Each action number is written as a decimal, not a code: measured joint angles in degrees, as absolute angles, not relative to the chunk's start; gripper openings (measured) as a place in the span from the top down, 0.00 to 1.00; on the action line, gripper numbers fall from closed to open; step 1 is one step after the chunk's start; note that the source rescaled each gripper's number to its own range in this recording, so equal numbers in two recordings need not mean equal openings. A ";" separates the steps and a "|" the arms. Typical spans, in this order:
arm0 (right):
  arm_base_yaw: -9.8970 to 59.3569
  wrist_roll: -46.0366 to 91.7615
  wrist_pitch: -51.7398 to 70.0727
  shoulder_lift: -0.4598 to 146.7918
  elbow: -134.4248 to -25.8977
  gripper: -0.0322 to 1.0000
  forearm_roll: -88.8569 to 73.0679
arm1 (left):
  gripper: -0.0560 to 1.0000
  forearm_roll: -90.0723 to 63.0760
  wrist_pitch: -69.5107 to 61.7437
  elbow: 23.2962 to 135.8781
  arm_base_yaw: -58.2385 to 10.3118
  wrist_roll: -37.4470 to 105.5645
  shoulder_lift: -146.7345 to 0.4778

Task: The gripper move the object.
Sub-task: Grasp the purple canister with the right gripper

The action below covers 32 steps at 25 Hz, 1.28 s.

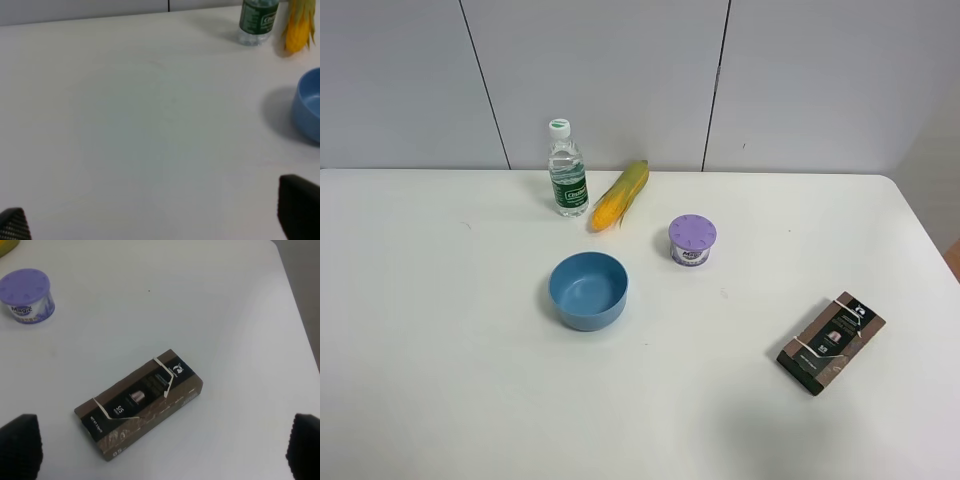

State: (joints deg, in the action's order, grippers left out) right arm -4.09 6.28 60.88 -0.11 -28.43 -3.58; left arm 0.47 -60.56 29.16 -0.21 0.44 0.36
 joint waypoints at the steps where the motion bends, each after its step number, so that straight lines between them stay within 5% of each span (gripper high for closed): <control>1: -4.09 6.28 60.88 -0.11 -28.43 0.00 -3.58 | 0.00 0.47 -60.56 29.16 -0.21 0.44 0.36; 32: -4.09 6.24 60.88 -0.11 -28.43 0.00 -4.07 | 0.00 0.47 -60.56 29.16 -0.21 0.44 0.36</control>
